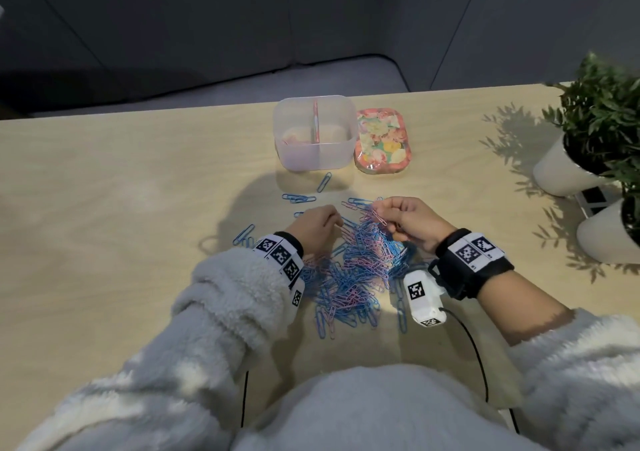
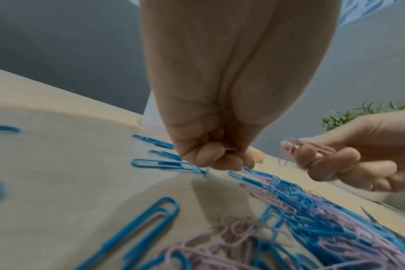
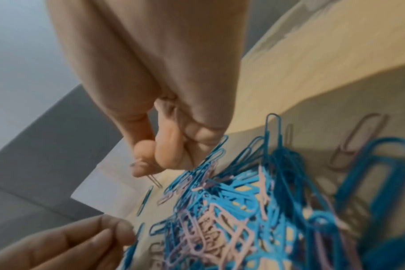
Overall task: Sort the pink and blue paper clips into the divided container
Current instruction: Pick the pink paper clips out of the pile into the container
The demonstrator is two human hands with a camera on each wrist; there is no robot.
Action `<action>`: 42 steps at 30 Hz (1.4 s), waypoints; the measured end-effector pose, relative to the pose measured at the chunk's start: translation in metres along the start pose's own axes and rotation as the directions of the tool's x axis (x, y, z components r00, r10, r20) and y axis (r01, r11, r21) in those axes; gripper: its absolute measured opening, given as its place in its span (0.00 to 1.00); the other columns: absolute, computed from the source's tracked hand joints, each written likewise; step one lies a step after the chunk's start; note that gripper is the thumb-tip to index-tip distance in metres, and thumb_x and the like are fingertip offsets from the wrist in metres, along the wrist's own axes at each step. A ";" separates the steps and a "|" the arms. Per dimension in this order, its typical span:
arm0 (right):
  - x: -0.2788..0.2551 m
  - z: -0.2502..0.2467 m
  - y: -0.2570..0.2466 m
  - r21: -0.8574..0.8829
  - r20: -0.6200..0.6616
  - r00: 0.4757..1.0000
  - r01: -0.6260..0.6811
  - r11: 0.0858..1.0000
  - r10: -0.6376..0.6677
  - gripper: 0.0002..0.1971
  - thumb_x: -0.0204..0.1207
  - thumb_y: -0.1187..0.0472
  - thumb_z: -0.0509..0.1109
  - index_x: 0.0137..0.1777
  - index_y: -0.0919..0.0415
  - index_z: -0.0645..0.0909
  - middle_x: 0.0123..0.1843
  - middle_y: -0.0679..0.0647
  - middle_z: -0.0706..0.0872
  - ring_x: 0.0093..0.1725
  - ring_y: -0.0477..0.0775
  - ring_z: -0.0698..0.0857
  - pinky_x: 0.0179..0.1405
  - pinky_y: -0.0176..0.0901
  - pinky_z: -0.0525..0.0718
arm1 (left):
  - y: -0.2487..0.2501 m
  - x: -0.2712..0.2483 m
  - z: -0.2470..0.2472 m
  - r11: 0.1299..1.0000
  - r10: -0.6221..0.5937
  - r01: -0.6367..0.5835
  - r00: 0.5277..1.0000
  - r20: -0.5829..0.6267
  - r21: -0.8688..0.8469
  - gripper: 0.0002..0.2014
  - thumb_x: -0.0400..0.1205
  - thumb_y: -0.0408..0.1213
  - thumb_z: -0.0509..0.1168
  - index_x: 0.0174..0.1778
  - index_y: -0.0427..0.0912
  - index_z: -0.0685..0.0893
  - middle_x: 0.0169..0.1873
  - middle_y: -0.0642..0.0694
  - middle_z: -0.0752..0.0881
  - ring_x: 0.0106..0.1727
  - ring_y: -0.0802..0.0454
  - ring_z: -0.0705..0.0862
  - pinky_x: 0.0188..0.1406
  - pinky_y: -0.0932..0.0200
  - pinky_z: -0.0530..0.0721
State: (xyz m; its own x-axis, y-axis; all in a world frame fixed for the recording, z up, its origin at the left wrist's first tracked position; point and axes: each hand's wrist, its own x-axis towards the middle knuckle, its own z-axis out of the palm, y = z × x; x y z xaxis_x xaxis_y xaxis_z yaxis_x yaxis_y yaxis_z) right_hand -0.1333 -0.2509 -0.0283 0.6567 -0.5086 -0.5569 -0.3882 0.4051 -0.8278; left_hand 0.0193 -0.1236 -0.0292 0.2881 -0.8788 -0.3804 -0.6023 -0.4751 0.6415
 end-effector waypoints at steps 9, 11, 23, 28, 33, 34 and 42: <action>0.003 0.007 -0.028 0.246 0.053 0.979 -0.205 0.947 0.198 0.14 0.80 0.69 0.50 0.40 0.64 0.76 0.24 0.51 0.74 0.18 0.44 0.75 0.17 0.30 0.73 | 0.007 0.010 0.012 0.932 0.160 -0.170 0.985 0.058 0.319 0.09 0.80 0.37 0.63 0.53 0.37 0.81 0.54 0.38 0.81 0.58 0.42 0.79 0.56 0.51 0.75; 0.007 0.014 -0.043 0.208 0.109 0.976 -0.210 0.955 0.191 0.13 0.81 0.66 0.54 0.37 0.63 0.75 0.25 0.50 0.74 0.19 0.43 0.75 0.17 0.29 0.75 | 0.005 0.008 0.013 0.907 0.166 -0.169 0.985 0.041 0.385 0.10 0.81 0.35 0.60 0.54 0.34 0.80 0.55 0.36 0.80 0.59 0.40 0.78 0.56 0.48 0.76; 0.089 0.110 -0.148 -0.512 0.063 0.949 0.298 0.806 -0.310 0.13 0.76 0.76 0.55 0.37 0.65 0.79 0.31 0.57 0.79 0.31 0.54 0.82 0.34 0.43 0.82 | -0.024 -0.018 -0.019 0.967 0.115 -0.094 0.990 -0.079 0.235 0.12 0.82 0.30 0.59 0.60 0.34 0.78 0.57 0.35 0.81 0.58 0.38 0.80 0.57 0.50 0.75; 0.105 0.113 -0.146 -0.701 0.131 0.938 0.316 0.640 -0.320 0.18 0.77 0.73 0.54 0.61 0.70 0.81 0.63 0.63 0.84 0.66 0.59 0.80 0.70 0.45 0.75 | -0.016 -0.007 -0.070 0.977 0.115 -0.069 0.967 -0.226 0.201 0.11 0.83 0.31 0.57 0.57 0.34 0.82 0.55 0.34 0.82 0.56 0.38 0.81 0.56 0.52 0.75; 0.087 0.088 -0.136 -0.437 0.006 0.925 0.345 0.830 -0.381 0.16 0.76 0.77 0.54 0.57 0.77 0.81 0.45 0.59 0.82 0.44 0.53 0.80 0.48 0.39 0.82 | 0.006 0.035 -0.113 0.969 0.132 -0.036 0.912 -0.388 0.245 0.12 0.81 0.29 0.58 0.58 0.34 0.80 0.56 0.33 0.81 0.58 0.38 0.80 0.56 0.53 0.72; 0.081 0.081 -0.132 -0.380 -0.016 0.928 0.340 0.860 -0.373 0.15 0.77 0.78 0.53 0.58 0.78 0.79 0.46 0.62 0.81 0.40 0.51 0.80 0.42 0.34 0.83 | 0.010 0.045 -0.118 0.969 0.104 -0.003 0.912 -0.396 0.246 0.12 0.81 0.29 0.57 0.59 0.35 0.79 0.57 0.34 0.81 0.59 0.38 0.79 0.57 0.52 0.73; 0.041 0.016 -0.079 -0.134 -0.210 0.942 0.236 0.962 -0.260 0.12 0.78 0.80 0.55 0.48 0.75 0.80 0.24 0.50 0.86 0.21 0.38 0.83 0.27 0.29 0.83 | 0.014 0.075 -0.109 0.912 0.104 0.040 0.940 -0.325 0.408 0.13 0.80 0.31 0.60 0.60 0.33 0.79 0.57 0.32 0.83 0.58 0.34 0.80 0.59 0.44 0.79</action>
State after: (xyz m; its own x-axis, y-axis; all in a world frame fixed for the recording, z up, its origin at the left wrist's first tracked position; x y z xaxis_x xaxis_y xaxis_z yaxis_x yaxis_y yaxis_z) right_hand -0.0654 -0.2917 0.0159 0.5843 -0.7442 -0.3236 -0.3049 0.1682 -0.9374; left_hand 0.1135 -0.2009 0.0234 0.4499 -0.8900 -0.0744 -0.8417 -0.4504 0.2979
